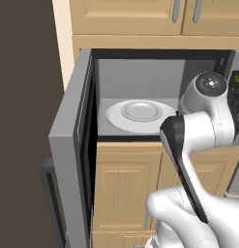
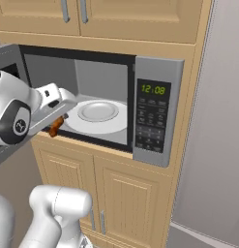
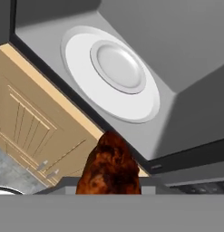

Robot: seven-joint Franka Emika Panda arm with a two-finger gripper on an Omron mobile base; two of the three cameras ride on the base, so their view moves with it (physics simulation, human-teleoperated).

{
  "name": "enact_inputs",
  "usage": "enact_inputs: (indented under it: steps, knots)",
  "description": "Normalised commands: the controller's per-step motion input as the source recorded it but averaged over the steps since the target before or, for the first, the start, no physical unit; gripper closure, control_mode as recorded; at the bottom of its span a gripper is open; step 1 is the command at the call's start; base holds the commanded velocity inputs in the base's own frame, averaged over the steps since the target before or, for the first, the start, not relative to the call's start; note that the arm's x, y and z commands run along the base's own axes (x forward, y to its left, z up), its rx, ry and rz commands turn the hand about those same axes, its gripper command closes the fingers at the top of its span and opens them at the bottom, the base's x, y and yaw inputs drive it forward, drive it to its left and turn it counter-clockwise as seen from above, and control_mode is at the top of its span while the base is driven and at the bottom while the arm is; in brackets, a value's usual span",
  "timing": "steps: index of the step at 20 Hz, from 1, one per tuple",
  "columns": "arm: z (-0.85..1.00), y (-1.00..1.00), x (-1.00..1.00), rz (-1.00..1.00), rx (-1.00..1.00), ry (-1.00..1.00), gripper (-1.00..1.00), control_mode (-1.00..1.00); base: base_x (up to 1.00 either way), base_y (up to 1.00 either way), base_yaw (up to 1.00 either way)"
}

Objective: Pick the chicken drumstick from the counter and place it in the microwave. Then turn on the microwave.

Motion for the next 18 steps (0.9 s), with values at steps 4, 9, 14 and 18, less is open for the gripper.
enact_inputs:
  steps: [4,9,14,18]
  knots:
    - [-0.03,0.02,0.27,0.01,0.00,0.00,1.00,-1.00,0.00,0.00,0.00]
    - [-0.05,0.02,0.30,0.00,0.00,0.00,1.00,-1.00,0.00,0.00,0.00]
    - [-0.15,0.01,0.38,0.00,0.00,0.00,1.00,-1.00,0.00,0.00,0.00]
    - [-0.18,0.01,0.40,0.00,0.00,0.00,1.00,-1.00,0.00,0.00,0.00]
